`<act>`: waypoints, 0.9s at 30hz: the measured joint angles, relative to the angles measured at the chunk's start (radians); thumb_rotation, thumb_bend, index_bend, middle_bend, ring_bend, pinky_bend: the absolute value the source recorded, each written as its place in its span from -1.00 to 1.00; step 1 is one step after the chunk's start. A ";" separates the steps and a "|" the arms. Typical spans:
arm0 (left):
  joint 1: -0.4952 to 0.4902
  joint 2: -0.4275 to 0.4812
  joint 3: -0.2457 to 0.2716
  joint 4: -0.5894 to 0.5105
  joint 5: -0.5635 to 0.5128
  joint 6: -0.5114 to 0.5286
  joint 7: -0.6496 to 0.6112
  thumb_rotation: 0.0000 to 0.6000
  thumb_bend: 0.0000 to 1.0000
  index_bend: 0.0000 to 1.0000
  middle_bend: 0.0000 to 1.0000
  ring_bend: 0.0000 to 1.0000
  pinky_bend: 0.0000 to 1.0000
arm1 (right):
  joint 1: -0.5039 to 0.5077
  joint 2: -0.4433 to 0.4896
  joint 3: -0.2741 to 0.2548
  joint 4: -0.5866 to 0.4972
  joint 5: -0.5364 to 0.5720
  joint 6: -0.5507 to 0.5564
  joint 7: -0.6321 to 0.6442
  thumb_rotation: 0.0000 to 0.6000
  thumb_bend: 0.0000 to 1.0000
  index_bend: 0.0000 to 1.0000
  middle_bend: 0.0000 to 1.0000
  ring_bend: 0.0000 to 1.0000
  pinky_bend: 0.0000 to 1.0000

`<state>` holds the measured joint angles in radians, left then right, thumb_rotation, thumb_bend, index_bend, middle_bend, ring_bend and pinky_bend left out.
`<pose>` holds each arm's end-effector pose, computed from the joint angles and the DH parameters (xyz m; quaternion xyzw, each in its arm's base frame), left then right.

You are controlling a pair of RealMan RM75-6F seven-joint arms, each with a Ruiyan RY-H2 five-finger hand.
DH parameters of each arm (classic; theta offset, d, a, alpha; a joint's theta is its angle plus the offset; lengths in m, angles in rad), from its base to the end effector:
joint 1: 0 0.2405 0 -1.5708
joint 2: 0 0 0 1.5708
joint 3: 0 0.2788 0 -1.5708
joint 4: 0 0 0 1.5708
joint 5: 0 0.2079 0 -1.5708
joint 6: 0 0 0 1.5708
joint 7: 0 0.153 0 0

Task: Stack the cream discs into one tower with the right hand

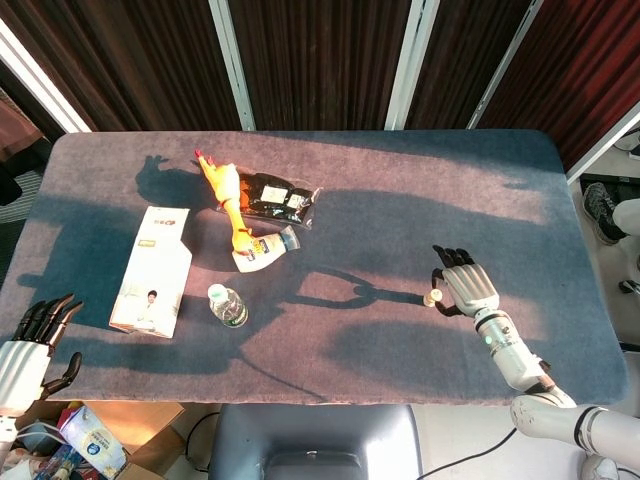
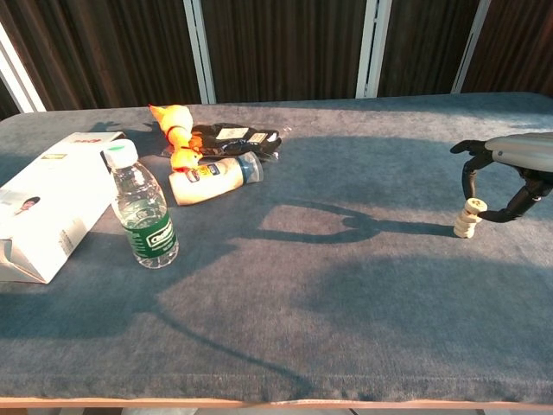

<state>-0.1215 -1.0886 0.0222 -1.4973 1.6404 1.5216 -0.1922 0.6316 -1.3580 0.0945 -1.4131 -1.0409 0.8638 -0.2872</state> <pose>-0.3327 0.1893 0.1782 -0.6387 -0.3755 -0.4201 0.5239 -0.2767 -0.3607 0.0448 0.7261 -0.4177 0.2461 0.4876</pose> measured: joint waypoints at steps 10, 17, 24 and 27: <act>0.002 0.001 0.001 0.001 0.003 0.004 -0.002 1.00 0.03 -1.00 -1.00 -1.00 -0.95 | -0.002 0.006 -0.001 -0.016 -0.008 0.000 0.006 1.00 -0.07 -0.06 -0.93 -1.00 -1.00; 0.006 0.001 0.001 0.003 0.005 0.013 -0.007 1.00 0.03 -1.00 -1.00 -1.00 -0.94 | -0.034 0.047 0.000 -0.072 -0.063 0.058 0.054 1.00 -0.07 -0.13 -0.93 -1.00 -1.00; 0.011 0.001 -0.001 0.004 0.004 0.023 -0.004 1.00 0.03 -1.00 -1.00 -1.00 -0.95 | -0.144 0.139 -0.039 -0.204 -0.170 0.241 0.081 1.00 -0.16 -0.63 -1.00 -1.00 -1.00; 0.012 0.000 -0.001 0.004 0.004 0.026 -0.004 1.00 0.03 -1.00 -1.00 -1.00 -0.94 | -0.223 0.176 -0.082 -0.272 -0.228 0.368 0.043 1.00 -0.21 -0.75 -1.00 -1.00 -1.00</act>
<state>-0.1093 -1.0883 0.0212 -1.4930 1.6448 1.5472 -0.1958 0.4085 -1.1824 0.0129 -1.6847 -1.2684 1.2313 -0.2440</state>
